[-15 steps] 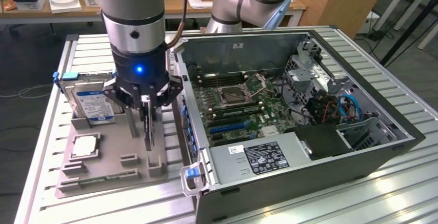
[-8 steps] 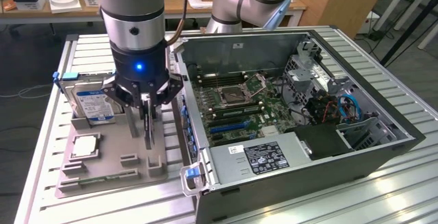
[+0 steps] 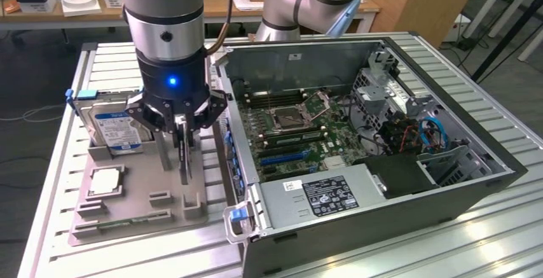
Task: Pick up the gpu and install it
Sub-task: 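Pick up the gpu and move the gpu toward the slot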
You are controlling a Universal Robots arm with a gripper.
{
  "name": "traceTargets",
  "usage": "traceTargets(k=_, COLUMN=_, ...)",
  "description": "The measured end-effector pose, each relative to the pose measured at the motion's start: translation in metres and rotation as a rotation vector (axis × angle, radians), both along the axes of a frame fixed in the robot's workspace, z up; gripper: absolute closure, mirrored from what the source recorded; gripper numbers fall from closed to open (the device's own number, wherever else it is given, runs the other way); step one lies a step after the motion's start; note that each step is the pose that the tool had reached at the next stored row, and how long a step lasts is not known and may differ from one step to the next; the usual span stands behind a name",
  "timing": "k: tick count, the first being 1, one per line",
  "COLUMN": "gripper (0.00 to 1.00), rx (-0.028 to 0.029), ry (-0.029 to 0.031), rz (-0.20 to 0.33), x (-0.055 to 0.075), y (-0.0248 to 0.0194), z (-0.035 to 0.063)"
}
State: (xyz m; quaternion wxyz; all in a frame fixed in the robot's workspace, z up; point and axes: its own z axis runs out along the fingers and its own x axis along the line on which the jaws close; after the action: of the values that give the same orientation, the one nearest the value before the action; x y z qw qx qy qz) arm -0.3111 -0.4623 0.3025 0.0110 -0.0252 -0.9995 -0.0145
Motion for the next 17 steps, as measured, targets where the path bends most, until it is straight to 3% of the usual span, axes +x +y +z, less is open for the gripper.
traceTargets(k=17, gripper=0.74, rx=0.0003, ry=-0.0031, rz=0.028, x=0.0004, y=0.0002, z=0.0048)
